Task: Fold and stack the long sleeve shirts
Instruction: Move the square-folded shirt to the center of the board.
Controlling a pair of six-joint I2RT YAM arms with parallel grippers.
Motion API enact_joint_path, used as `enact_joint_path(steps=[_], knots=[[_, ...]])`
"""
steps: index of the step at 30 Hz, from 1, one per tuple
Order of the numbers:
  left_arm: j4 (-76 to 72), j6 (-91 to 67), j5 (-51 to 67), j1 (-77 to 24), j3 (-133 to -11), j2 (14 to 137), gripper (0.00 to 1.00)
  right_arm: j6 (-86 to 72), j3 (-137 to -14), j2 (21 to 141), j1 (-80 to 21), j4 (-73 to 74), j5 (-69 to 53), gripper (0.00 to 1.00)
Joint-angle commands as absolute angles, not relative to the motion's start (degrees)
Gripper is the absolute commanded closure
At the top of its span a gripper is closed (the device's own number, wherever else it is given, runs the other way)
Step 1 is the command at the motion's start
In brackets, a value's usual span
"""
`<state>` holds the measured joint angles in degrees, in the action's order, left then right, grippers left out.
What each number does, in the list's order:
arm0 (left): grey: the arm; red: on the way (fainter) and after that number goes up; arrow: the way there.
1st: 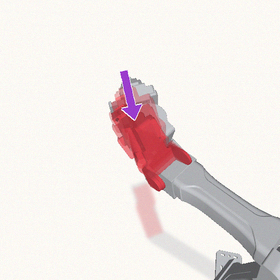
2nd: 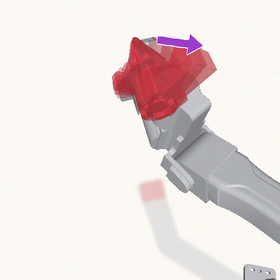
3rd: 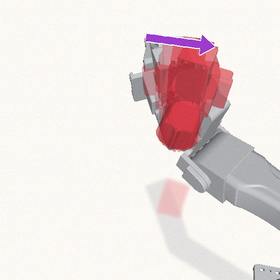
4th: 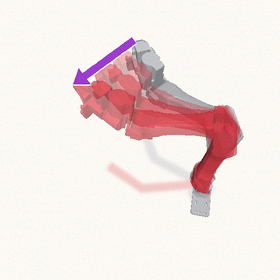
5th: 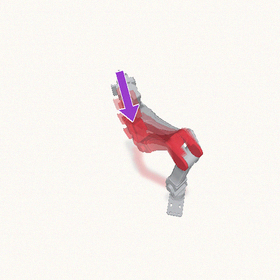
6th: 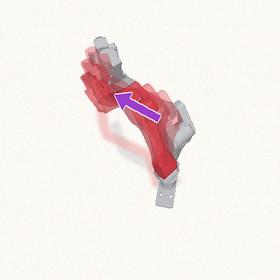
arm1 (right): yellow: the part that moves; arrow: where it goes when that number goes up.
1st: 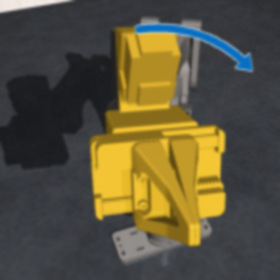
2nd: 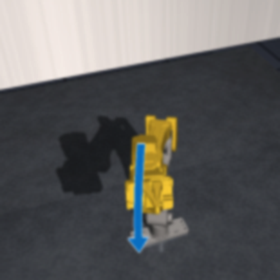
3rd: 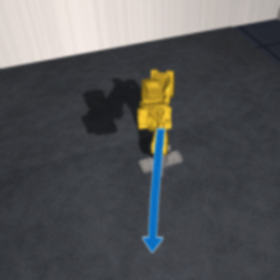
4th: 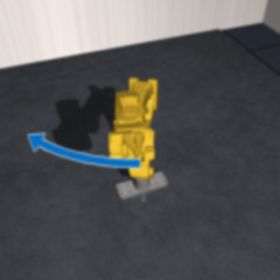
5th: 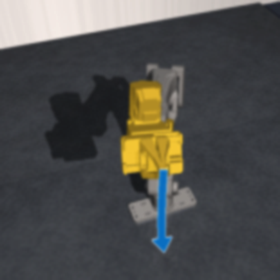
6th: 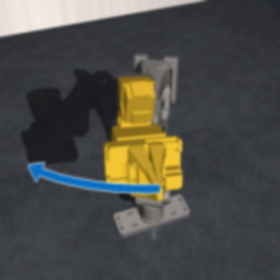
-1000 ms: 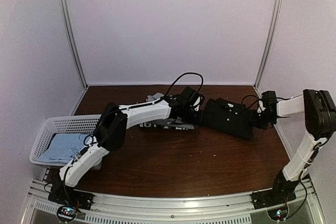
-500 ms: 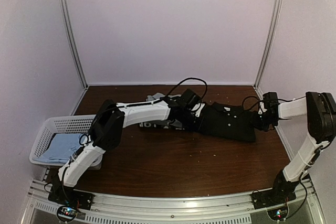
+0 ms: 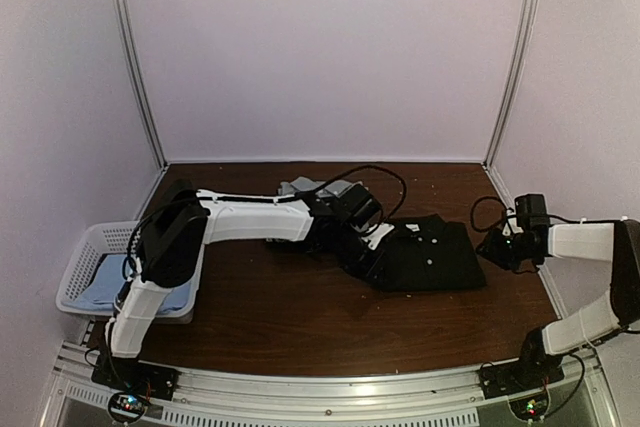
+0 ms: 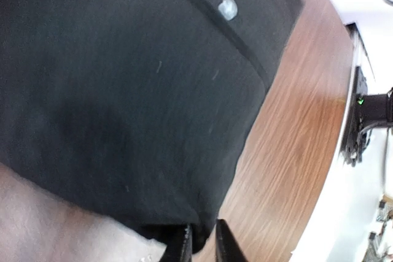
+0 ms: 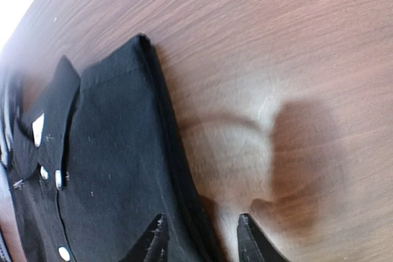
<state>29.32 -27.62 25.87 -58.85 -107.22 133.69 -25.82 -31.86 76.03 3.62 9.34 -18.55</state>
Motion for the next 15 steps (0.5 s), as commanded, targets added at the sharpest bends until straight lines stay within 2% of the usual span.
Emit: enact_joint_path(steps=[1,3,4,8,15], knots=[[27.4,-30.1,19.9,-58.5,-103.6,129.0,0.72,-25.7,-30.9,74.9,3.4,8.1,-19.9,0.54],[26.2,-32.5,16.4,-57.9,-102.9,128.2,0.66,-25.4,-31.6,76.3,3.3,6.4,-20.9,0.48],[25.9,-33.8,14.9,-57.5,-102.9,128.1,0.62,-25.2,-32.1,77.2,3.3,5.7,-21.3,0.48],[22.2,-37.2,11.0,-55.7,-101.7,127.6,0.55,-24.4,-34.5,81.4,3.0,4.1,-21.7,0.47],[21.0,-38.3,12.1,-54.8,-106.9,134.3,0.52,-23.6,-36.9,85.6,1.0,3.9,-19.2,0.48]])
